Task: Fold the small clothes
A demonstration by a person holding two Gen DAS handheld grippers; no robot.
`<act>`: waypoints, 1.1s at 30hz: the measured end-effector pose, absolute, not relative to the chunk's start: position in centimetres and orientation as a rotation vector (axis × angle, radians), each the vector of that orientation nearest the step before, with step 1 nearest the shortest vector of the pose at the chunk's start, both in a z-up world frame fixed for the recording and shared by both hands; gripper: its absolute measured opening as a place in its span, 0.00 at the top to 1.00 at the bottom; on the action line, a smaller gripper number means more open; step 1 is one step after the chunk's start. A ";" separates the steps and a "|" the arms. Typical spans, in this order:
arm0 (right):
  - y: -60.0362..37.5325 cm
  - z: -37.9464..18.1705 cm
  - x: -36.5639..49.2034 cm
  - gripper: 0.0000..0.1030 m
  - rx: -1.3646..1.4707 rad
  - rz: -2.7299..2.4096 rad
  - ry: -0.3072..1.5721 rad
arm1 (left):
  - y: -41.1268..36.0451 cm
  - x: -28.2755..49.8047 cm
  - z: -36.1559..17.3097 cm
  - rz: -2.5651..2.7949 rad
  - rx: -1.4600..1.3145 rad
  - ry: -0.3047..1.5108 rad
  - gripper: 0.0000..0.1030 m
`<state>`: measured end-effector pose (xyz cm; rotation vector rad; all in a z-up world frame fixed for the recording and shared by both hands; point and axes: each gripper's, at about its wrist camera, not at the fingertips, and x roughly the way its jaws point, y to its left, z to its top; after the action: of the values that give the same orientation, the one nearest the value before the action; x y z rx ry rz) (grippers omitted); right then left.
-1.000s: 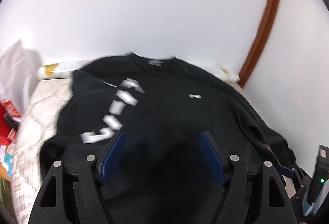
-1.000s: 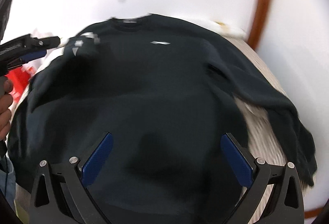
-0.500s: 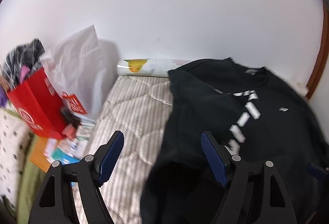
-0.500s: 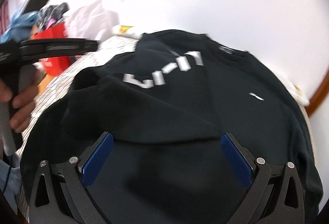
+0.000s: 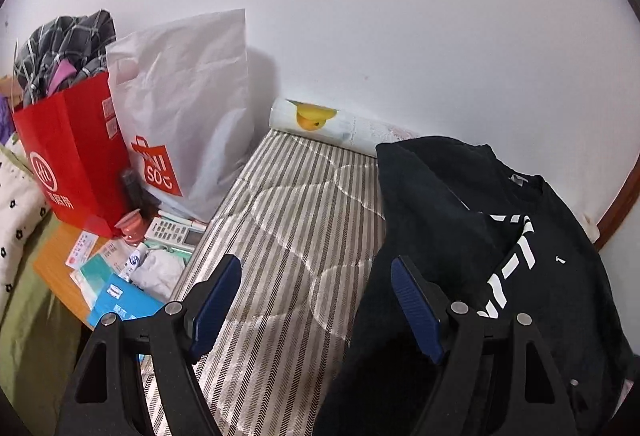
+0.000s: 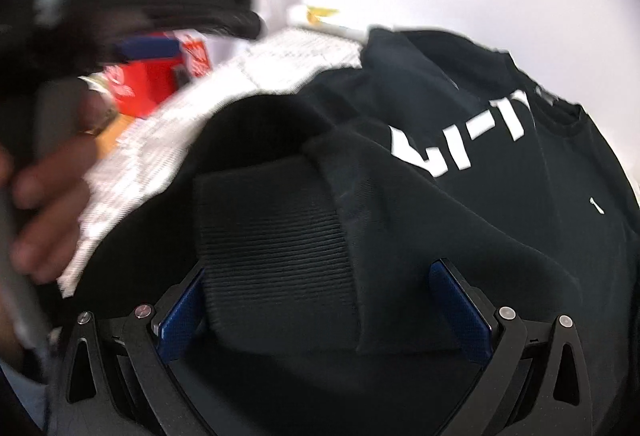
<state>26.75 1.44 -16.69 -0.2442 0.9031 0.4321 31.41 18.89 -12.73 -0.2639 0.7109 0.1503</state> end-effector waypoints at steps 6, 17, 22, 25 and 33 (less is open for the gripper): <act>-0.6 -15.0 26.6 0.56 -0.209 0.466 0.849 | 18.0 32.3 -14.3 0.130 -0.260 0.780 0.27; -16.5 -7.6 26.9 0.78 -0.029 0.166 0.669 | 16.7 32.5 -15.0 0.131 -0.208 0.810 0.27; -24.1 -8.3 28.2 0.78 0.042 0.002 0.713 | 16.3 32.3 -14.8 0.124 -0.193 0.806 0.27; -27.5 -10.4 29.6 0.67 0.063 -0.102 0.779 | 16.3 32.3 -14.8 0.123 -0.185 0.807 0.27; -27.2 -8.2 29.2 0.50 -0.036 -0.193 0.772 | 15.9 32.1 -14.6 0.131 -0.140 0.806 0.27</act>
<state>29.17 -27.21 -8.17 -0.0360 0.7723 -0.1934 32.12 15.87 -14.60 -0.1396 0.8059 0.1311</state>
